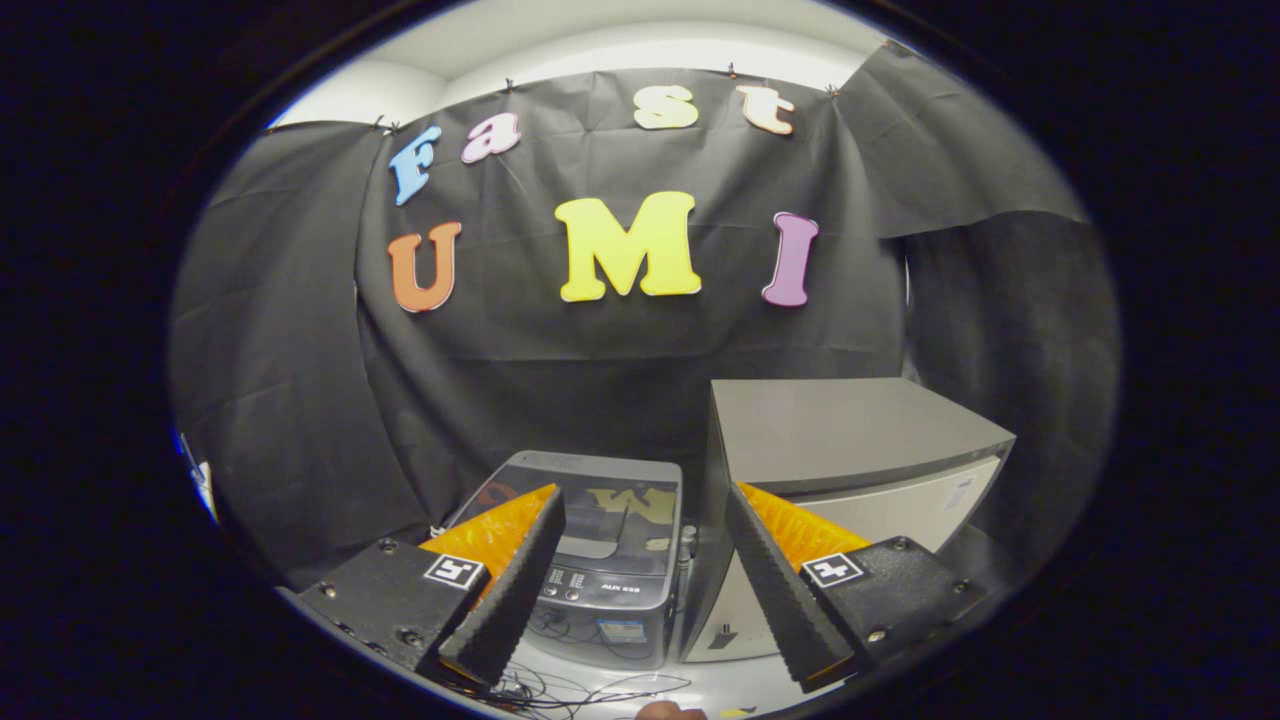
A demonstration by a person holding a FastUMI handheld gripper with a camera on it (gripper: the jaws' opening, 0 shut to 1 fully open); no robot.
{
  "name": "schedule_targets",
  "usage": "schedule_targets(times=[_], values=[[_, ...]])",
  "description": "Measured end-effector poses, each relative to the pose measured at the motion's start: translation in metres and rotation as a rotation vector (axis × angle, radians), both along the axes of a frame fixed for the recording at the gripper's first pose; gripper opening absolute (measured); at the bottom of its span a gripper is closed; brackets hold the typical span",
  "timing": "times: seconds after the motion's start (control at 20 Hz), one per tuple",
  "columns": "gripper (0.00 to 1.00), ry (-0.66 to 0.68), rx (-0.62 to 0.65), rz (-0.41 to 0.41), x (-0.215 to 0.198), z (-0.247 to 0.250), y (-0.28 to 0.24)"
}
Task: Put the clothes into the washing machine and then close the washing machine lid.
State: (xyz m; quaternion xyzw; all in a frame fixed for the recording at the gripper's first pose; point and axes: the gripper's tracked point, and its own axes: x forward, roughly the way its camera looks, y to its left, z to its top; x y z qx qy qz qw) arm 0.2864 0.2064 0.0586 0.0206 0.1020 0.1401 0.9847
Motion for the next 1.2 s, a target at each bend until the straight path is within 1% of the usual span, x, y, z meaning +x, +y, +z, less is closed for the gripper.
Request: schedule_targets(times=[1.2], values=[[1.0,0.009,0.014,0.027,-0.0021,0.0062,-0.0074]])
